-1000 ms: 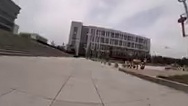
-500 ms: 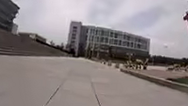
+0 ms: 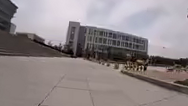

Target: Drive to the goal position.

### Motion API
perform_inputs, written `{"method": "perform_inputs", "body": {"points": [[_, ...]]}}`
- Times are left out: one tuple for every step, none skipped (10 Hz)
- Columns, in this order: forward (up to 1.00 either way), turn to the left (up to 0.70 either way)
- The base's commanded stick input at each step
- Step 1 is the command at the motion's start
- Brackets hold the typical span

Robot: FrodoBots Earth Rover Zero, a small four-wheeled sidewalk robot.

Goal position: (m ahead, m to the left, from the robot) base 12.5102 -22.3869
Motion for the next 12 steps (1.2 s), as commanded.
{"method": "perform_inputs", "body": {"points": [[1.00, 0.00], [1.00, 0.00], [1.00, 0.00], [1.00, -0.40], [1.00, -0.40], [1.00, -0.32], [1.00, 0.00], [1.00, 0.00], [1.00, 0.00], [1.00, 0.00], [1.00, 0.00], [1.00, 0.00]]}}
